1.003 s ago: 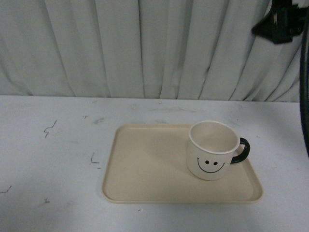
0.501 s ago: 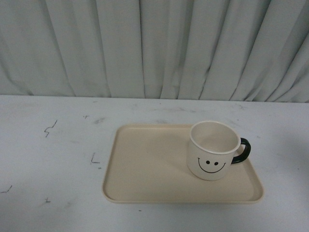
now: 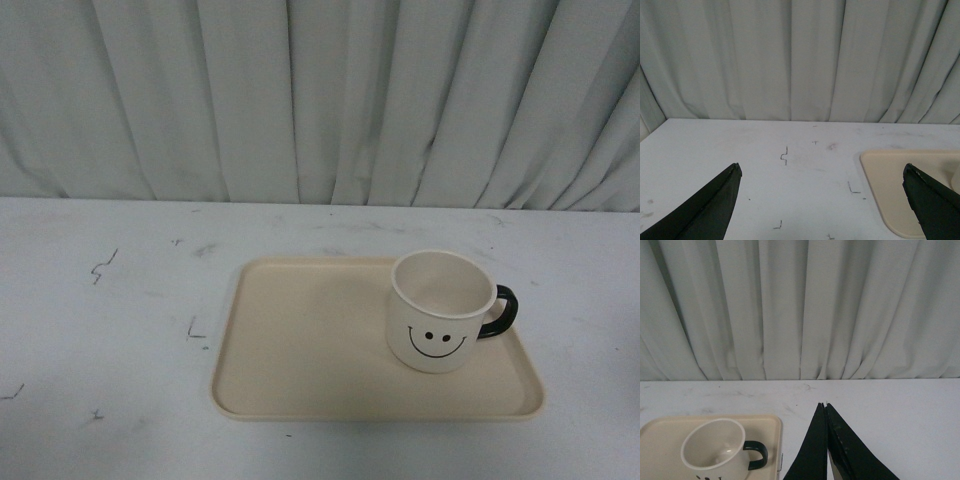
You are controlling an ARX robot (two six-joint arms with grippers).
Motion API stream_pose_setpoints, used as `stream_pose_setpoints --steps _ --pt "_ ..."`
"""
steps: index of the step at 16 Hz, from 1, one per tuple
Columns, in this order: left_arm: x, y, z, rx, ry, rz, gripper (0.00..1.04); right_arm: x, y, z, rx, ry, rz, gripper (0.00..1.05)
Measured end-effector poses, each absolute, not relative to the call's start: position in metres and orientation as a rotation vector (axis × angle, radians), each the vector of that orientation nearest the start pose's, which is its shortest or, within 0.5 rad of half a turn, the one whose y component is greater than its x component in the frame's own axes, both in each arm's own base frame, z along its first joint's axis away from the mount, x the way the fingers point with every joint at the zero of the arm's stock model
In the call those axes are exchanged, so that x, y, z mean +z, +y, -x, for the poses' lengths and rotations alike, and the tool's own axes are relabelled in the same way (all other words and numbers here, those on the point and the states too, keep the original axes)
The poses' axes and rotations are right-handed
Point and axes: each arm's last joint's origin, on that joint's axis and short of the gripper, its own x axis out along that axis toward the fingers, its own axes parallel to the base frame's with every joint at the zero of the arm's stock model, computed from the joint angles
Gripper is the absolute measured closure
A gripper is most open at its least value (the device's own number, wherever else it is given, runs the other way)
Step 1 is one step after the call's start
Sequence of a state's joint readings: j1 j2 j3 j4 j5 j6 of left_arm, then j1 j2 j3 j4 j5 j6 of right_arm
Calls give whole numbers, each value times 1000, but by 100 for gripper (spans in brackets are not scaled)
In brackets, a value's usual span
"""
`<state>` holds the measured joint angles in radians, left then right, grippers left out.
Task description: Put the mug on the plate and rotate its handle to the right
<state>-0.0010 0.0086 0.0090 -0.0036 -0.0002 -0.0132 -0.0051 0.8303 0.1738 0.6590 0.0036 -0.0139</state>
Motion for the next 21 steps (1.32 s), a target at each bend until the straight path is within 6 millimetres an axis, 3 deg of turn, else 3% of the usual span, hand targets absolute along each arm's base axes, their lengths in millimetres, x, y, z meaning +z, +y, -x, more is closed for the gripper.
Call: stream_pose_setpoints --steps 8,21 --pt "166 0 -98 -1 3 13 7 177 -1 -139 -9 8 14 103" --pt "166 0 -98 -1 3 13 7 170 -1 -118 -9 -12 14 103"
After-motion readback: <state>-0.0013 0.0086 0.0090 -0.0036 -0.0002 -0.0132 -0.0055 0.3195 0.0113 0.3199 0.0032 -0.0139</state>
